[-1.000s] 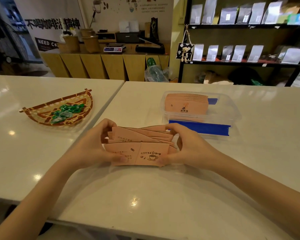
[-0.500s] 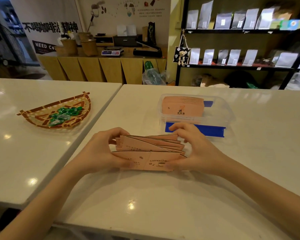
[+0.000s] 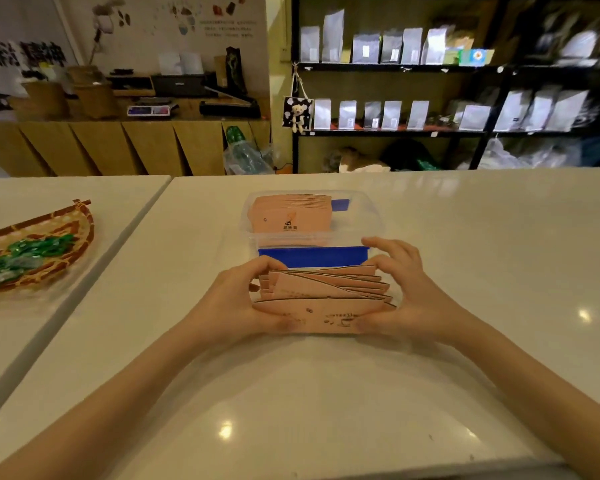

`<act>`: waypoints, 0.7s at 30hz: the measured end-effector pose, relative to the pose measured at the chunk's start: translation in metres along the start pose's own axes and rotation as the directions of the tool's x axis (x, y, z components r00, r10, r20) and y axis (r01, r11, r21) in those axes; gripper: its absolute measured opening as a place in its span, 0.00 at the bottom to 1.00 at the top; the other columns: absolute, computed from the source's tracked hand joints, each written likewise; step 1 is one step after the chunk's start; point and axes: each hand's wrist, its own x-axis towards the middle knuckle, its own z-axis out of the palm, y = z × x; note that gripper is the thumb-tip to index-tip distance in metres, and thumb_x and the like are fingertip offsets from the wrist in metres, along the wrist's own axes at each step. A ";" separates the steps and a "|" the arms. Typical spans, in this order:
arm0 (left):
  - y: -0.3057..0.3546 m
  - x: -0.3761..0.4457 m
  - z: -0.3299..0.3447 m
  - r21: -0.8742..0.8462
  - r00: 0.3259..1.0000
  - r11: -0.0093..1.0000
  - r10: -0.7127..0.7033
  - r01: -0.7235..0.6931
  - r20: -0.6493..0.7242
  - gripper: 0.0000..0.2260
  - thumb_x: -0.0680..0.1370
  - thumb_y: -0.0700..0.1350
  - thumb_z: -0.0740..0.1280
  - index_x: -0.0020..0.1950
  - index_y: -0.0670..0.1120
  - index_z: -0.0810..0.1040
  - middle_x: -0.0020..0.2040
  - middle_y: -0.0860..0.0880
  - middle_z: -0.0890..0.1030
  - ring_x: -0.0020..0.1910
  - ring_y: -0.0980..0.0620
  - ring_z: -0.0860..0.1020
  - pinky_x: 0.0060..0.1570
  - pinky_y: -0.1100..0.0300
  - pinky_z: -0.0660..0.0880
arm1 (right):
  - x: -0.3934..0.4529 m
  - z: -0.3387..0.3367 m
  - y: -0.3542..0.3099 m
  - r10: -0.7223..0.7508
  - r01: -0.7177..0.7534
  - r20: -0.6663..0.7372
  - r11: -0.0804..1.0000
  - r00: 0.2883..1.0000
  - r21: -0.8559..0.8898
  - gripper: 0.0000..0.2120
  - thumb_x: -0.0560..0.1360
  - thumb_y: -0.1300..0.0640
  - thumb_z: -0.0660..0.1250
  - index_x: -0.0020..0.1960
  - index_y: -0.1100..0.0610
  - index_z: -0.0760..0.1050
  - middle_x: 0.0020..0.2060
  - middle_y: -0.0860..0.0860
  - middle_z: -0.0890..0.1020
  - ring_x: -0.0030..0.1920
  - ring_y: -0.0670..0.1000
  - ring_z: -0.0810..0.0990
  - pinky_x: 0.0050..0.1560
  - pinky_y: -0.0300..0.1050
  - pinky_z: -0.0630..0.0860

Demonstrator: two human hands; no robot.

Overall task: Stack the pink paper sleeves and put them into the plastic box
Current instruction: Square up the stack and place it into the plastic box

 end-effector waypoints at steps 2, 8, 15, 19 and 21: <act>-0.002 -0.003 0.001 -0.026 1.000 1.000 0.002 -0.003 -0.017 0.26 0.55 0.56 0.75 0.50 0.60 0.72 0.51 0.60 0.78 0.52 0.59 0.76 0.53 0.61 0.74 | 0.000 0.002 0.002 0.008 -0.008 0.003 1.000 1.000 0.023 0.26 0.56 0.42 0.77 0.49 0.35 0.67 0.64 0.33 0.60 0.67 0.37 0.50 0.68 0.45 0.59; 0.003 -0.015 0.007 -0.121 0.999 0.993 0.019 -0.015 0.030 0.31 0.56 0.56 0.75 0.55 0.61 0.68 0.54 0.65 0.74 0.55 0.67 0.72 0.46 0.71 0.74 | -0.005 0.012 0.005 0.021 -0.022 0.014 0.998 1.000 0.060 0.41 0.51 0.42 0.77 0.60 0.40 0.63 0.58 0.33 0.63 0.65 0.36 0.57 0.63 0.33 0.61; 0.009 -0.011 0.019 -0.174 0.998 0.985 0.008 -0.019 -0.067 0.42 0.54 0.58 0.74 0.64 0.60 0.60 0.52 0.63 0.74 0.51 0.70 0.74 0.43 0.79 0.71 | -0.005 0.023 0.001 0.066 -0.062 -0.009 0.975 0.998 0.215 0.53 0.51 0.40 0.78 0.68 0.39 0.53 0.65 0.45 0.64 0.64 0.39 0.66 0.57 0.27 0.67; 0.004 -0.012 0.017 -0.210 0.998 0.978 -0.021 0.008 -0.057 0.42 0.56 0.53 0.78 0.64 0.62 0.58 0.51 0.65 0.74 0.50 0.69 0.75 0.42 0.76 0.73 | -0.006 0.018 0.001 0.124 -0.114 -0.017 0.952 0.992 0.285 0.47 0.52 0.44 0.76 0.66 0.39 0.56 0.62 0.42 0.64 0.59 0.32 0.65 0.46 0.19 0.68; 0.000 -0.012 0.015 -0.191 0.999 0.981 -0.028 0.022 -0.032 0.34 0.59 0.47 0.78 0.58 0.62 0.63 0.51 0.64 0.75 0.49 0.67 0.77 0.40 0.75 0.74 | -0.007 0.014 0.002 0.117 -0.111 -0.005 0.957 0.993 0.269 0.38 0.55 0.48 0.79 0.59 0.37 0.62 0.58 0.40 0.66 0.58 0.30 0.62 0.45 0.16 0.64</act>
